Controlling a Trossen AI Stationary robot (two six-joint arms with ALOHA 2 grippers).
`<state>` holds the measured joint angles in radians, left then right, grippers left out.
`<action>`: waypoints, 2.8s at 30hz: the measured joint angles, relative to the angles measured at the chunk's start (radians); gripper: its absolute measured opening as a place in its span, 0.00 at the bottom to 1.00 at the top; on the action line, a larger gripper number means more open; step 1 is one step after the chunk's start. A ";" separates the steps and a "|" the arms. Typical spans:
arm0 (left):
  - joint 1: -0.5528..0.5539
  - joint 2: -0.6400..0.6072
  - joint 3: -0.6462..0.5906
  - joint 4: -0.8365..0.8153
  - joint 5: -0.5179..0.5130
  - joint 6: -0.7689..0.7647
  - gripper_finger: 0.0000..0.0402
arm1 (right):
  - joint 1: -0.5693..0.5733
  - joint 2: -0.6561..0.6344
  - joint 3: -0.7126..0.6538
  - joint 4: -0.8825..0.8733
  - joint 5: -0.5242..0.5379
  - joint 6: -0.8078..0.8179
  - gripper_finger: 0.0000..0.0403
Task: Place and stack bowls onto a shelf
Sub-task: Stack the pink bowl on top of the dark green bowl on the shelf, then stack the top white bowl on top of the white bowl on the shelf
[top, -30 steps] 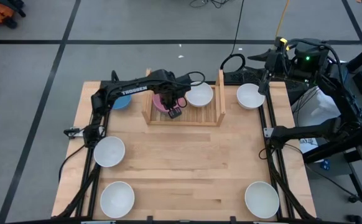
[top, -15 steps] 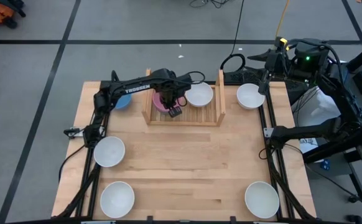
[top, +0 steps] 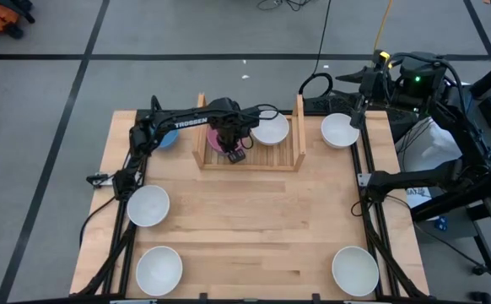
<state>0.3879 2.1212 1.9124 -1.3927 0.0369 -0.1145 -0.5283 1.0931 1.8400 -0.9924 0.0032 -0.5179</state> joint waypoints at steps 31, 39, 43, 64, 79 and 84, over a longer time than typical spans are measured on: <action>-0.058 -0.347 0.129 -0.003 0.024 0.051 0.01 | 0.000 -0.002 0.000 -0.065 0.056 -0.043 0.36; -0.071 -0.483 0.129 0.017 0.014 -0.001 0.01 | 0.000 -0.002 0.000 -0.286 0.173 0.147 0.36; -0.076 -0.530 0.129 0.020 0.015 0.000 0.01 | 0.000 -0.002 0.000 -0.429 0.180 0.244 0.36; -0.075 -0.565 0.129 -0.026 0.014 0.006 0.01 | -0.155 0.153 -0.226 -0.480 0.335 0.756 0.33; -0.075 -0.565 0.129 -0.030 0.014 -0.014 0.01 | -0.468 0.235 -0.488 -0.254 -0.060 0.636 0.33; -0.075 -0.565 0.129 -0.032 0.014 -0.026 0.01 | -0.520 0.281 -0.561 -0.249 -0.146 0.628 0.33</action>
<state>0.3126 1.5562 2.0415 -1.4248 0.0511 -0.1406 -1.0480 1.3737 1.2790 -1.2411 -0.1431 0.1098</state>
